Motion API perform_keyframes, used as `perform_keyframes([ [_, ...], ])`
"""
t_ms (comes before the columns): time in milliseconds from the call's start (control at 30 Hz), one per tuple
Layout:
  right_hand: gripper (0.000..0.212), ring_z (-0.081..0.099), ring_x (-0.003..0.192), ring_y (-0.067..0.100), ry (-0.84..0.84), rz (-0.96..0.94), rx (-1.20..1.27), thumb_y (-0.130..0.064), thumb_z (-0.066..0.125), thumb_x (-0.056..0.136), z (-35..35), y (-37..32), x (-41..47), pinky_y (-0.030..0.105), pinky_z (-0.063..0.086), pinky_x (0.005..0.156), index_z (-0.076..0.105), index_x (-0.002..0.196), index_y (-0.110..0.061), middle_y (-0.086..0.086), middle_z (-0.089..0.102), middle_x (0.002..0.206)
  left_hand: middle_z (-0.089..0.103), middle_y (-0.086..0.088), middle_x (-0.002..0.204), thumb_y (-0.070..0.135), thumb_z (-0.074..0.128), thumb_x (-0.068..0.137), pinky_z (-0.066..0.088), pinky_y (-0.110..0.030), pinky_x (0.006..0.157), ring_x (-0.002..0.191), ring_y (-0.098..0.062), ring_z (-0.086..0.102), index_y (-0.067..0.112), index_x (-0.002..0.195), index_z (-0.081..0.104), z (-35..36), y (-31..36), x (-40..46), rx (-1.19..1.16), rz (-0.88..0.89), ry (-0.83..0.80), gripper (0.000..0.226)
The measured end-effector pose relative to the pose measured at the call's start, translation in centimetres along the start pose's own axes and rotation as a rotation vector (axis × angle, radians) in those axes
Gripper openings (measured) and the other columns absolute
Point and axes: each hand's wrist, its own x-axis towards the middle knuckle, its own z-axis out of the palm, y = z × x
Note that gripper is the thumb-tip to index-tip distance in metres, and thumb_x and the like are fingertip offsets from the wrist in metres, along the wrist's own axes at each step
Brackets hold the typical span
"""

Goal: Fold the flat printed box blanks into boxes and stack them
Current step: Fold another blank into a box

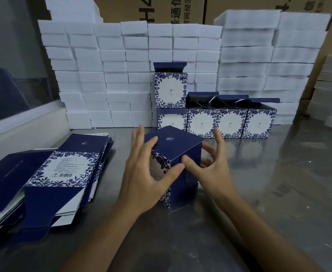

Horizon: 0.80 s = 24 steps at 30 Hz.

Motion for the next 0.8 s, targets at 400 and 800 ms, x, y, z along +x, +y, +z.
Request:
perform_keyframes([
  [400, 0.038, 0.07, 0.074, 0.01, 0.014, -0.072, 0.04, -0.026, 0.036, 0.106, 0.27, -0.59, 0.26, 0.019, 0.056, 0.066, 0.044, 0.143, -0.029, -0.003, 0.074, 0.086, 0.044, 0.002, 0.14, 0.001, 0.049, 0.097, 0.029, -0.002, 0.097, 0.125, 0.022, 0.032, 0.016, 0.107, 0.068, -0.71, -0.73, 0.67, -0.09, -0.035, 0.199, 0.026],
  [800, 0.09, 0.047, 0.13, 0.007, 0.058, -0.12, -0.226, -0.06, 0.075, 0.063, 0.01, -0.49, 0.08, 0.042, 0.05, 0.104, 0.027, 0.139, -0.059, -0.009, 0.036, 0.146, 0.032, 0.015, 0.154, 0.056, 0.06, 0.079, 0.032, -0.026, 0.112, 0.139, 0.008, 0.029, 0.049, 0.124, 0.055, -0.5, -0.58, 0.22, -0.371, -0.183, 0.032, 0.045],
])
